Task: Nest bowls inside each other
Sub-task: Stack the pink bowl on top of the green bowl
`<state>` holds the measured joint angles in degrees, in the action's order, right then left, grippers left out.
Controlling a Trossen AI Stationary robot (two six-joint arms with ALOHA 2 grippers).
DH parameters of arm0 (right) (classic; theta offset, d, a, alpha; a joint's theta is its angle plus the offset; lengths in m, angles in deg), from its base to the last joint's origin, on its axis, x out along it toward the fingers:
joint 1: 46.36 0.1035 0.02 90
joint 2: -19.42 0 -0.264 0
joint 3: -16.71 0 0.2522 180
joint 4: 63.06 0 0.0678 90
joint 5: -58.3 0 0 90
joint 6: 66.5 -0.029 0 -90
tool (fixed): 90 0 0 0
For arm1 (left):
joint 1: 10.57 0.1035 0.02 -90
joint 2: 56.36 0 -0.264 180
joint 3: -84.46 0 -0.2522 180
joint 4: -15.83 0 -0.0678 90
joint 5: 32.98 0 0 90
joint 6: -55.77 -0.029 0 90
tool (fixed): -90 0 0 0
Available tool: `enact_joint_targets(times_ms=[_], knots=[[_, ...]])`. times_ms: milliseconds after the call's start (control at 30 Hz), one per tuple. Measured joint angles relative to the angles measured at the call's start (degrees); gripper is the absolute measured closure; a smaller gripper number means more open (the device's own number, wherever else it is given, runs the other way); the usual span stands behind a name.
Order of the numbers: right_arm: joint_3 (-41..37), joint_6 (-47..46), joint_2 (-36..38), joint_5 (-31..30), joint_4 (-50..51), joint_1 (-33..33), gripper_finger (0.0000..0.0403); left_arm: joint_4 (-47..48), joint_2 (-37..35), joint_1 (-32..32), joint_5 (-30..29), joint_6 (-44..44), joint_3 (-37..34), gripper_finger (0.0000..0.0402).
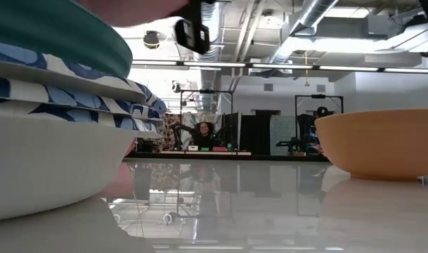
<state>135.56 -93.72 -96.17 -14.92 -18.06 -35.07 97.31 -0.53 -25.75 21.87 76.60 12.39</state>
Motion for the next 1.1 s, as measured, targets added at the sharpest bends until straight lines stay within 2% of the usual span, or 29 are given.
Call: enact_joint_targets(times_ms=[167,333,533,733,1100], knots=[[9.5,2.1,-6.2,0.0,4.2,0.6,0.0393,1.0,0.0,0.0,0.0,0.8,0.0,0.0148],[14.2,2.2,-10.9,0.0,5.2,1.3,0.0393,2.1,0.0,0.0,0.0,1.5,0.0,0.0148],[15.0,1.9,-13.3,-0.5,5.9,1.8,0.0393,2.6,0.0,0.0,0.0,2.1,0.0,0.0148],[15.1,2.0,-13.1,-4.5,10.4,1.7,0.0393,3.8,0.0,0.0,0.0,2.2,0.0,0.0148],[15.0,3.8,-13.2,-6.9,14.0,1.8,0.0389,3.8,0.0,0.0,-1.7,1.9,0.0,0.0148]])
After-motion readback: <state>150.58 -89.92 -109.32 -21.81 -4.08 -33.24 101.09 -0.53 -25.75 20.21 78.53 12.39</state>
